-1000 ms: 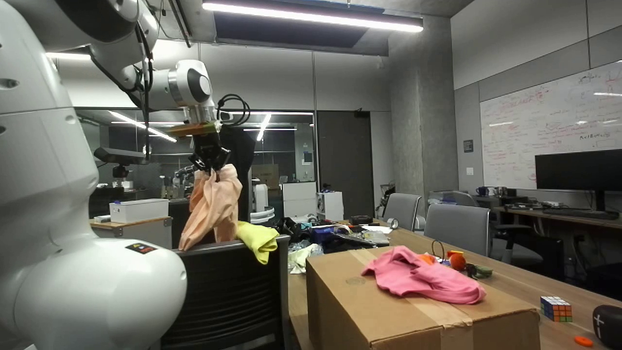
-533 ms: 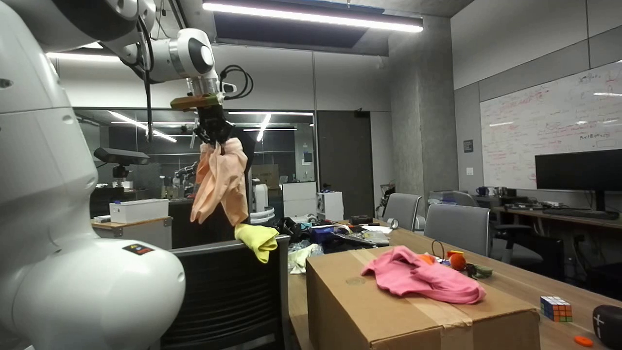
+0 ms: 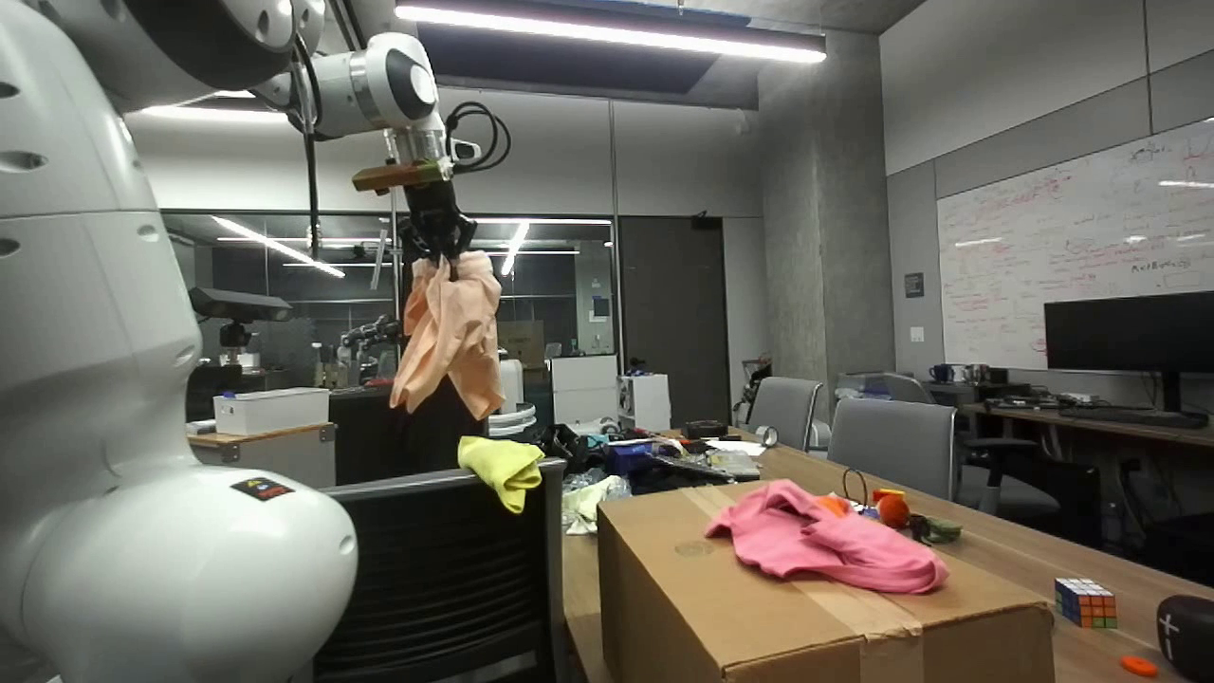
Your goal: Remove the two t-shirts and yellow towel from the backrest and put them on the brown box
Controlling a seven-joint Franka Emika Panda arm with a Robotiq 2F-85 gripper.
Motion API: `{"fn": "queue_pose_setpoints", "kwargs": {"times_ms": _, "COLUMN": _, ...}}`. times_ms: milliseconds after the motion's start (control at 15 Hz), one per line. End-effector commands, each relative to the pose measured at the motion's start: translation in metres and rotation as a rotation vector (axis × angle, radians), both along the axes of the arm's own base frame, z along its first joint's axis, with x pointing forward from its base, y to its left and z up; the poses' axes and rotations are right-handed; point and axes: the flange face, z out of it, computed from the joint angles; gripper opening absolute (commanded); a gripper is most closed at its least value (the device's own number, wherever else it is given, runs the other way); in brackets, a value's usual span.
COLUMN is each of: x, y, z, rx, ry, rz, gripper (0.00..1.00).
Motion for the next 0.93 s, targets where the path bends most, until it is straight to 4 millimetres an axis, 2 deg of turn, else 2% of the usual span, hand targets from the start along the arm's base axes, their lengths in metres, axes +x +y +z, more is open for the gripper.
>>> {"fn": "queue_pose_setpoints", "kwargs": {"times_ms": 0, "x": 0.025, "y": -0.026, "z": 0.02, "rx": -0.007, "ry": -0.02, "rz": -0.105, "gripper": 0.03}}
{"fn": "queue_pose_setpoints", "kwargs": {"times_ms": 200, "x": 0.046, "y": -0.075, "z": 0.032, "rx": 0.006, "ry": -0.024, "rz": -0.227, "gripper": 0.03}}
{"fn": "queue_pose_setpoints", "kwargs": {"times_ms": 467, "x": 0.066, "y": -0.166, "z": 0.05, "rx": 0.042, "ry": -0.039, "rz": -0.427, "gripper": 0.03}}
{"fn": "queue_pose_setpoints", "kwargs": {"times_ms": 733, "x": 0.083, "y": -0.256, "z": 0.055, "rx": 0.062, "ry": -0.055, "rz": -0.635, "gripper": 0.03}}
{"fn": "queue_pose_setpoints", "kwargs": {"times_ms": 867, "x": 0.091, "y": -0.294, "z": 0.051, "rx": 0.066, "ry": -0.058, "rz": -0.735, "gripper": 0.03}}
